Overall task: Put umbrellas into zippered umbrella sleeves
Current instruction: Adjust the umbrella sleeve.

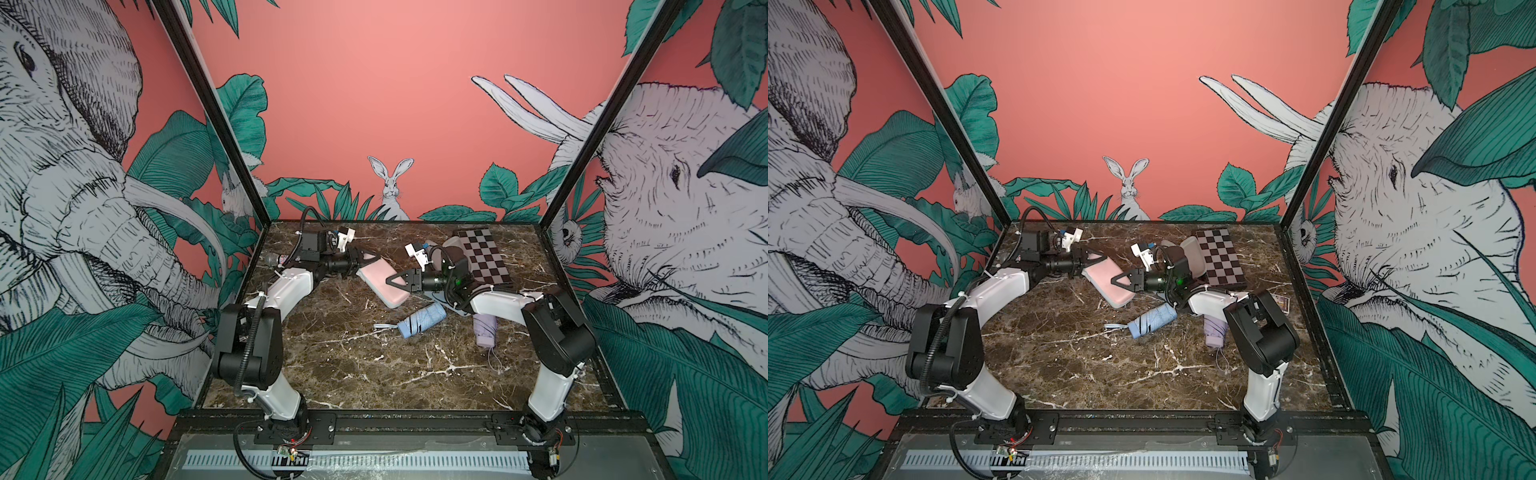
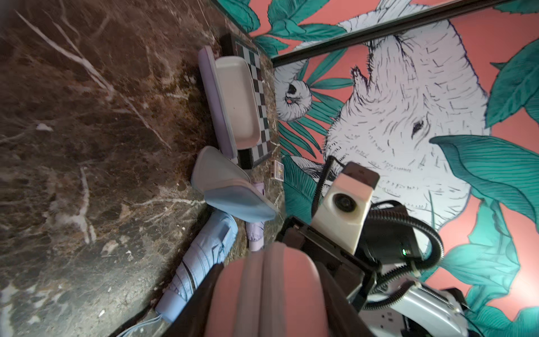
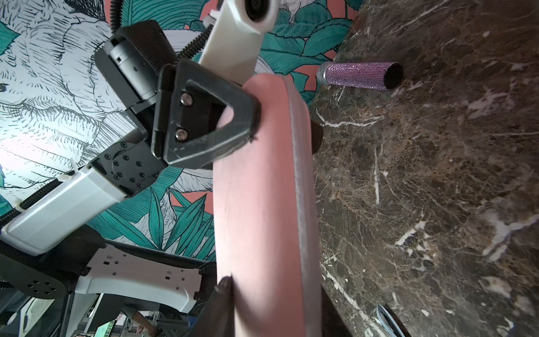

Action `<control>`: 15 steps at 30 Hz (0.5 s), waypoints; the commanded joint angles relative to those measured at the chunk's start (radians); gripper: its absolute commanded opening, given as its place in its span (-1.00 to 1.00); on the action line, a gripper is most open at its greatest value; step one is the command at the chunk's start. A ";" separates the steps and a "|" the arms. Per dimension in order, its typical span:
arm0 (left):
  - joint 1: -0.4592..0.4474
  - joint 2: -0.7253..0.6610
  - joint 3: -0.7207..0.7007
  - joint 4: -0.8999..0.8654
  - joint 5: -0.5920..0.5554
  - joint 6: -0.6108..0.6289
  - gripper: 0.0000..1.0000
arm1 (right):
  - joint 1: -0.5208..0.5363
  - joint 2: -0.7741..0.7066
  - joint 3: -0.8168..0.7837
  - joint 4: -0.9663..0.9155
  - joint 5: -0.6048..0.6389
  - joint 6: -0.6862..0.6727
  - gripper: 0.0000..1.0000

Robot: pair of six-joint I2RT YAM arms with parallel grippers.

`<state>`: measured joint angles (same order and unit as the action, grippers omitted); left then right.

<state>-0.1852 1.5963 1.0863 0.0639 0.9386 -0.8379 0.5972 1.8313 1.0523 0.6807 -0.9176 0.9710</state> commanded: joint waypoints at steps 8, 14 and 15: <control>-0.090 -0.328 -0.374 0.331 -0.529 -0.211 0.80 | 0.116 0.016 0.075 0.139 0.416 0.117 -0.87; -0.103 -0.368 -0.439 0.336 -0.614 -0.249 0.80 | 0.154 0.022 0.029 0.214 0.611 0.186 -0.90; -0.104 -0.363 -0.438 0.340 -0.610 -0.253 0.77 | 0.157 0.024 0.025 0.225 0.626 0.199 -0.89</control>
<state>-0.2935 1.2655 0.6586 0.3431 0.4061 -1.0485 0.7437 1.8561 1.0805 0.7471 -0.4343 1.0969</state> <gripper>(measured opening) 0.888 0.313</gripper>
